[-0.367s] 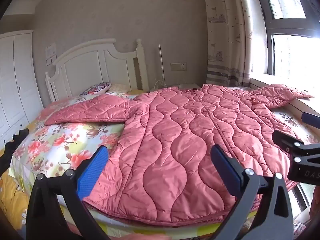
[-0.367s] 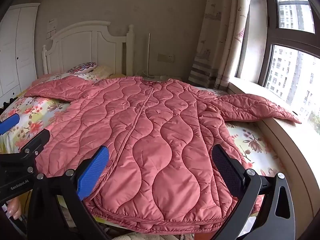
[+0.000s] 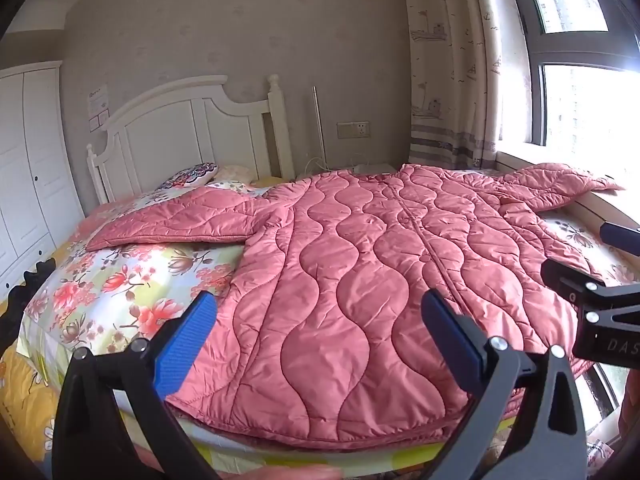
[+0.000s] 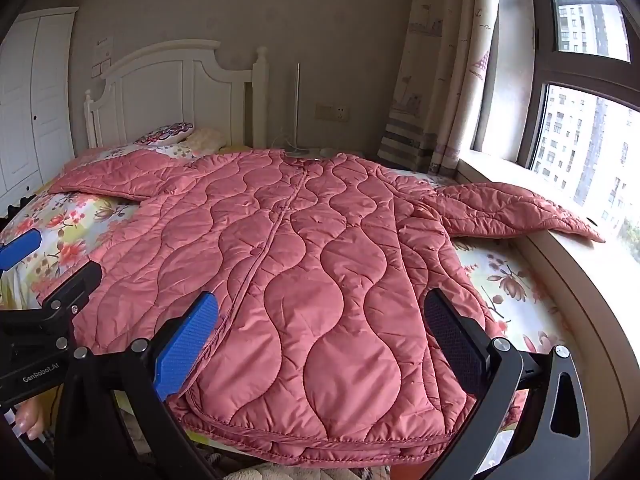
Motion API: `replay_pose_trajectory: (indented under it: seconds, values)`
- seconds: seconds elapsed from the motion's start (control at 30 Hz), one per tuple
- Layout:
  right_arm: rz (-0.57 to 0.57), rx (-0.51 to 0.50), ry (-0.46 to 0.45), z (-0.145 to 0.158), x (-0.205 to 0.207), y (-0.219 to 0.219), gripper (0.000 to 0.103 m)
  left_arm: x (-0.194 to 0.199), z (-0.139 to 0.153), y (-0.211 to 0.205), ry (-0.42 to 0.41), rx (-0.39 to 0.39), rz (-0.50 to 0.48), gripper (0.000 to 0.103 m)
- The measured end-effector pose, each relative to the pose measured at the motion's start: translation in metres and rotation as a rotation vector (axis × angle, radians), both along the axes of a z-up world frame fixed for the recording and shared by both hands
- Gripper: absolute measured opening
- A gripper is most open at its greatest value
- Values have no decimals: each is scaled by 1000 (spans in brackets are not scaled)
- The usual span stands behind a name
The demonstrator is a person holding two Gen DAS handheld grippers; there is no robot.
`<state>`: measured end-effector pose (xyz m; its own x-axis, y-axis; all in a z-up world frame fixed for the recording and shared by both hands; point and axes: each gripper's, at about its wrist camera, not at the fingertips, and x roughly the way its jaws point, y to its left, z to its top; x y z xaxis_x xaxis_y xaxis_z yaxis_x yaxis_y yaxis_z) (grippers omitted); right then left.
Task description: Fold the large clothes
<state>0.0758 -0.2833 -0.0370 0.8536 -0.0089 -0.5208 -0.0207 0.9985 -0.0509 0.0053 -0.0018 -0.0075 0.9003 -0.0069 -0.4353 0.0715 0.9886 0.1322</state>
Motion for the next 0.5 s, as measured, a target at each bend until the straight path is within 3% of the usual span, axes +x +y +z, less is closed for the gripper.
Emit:
replay_pose_trajectory:
  seconds: [0.5]
  values:
    - [20, -29, -26, 8, -20, 28, 98, 2, -1, 6, 25, -18, 4, 101]
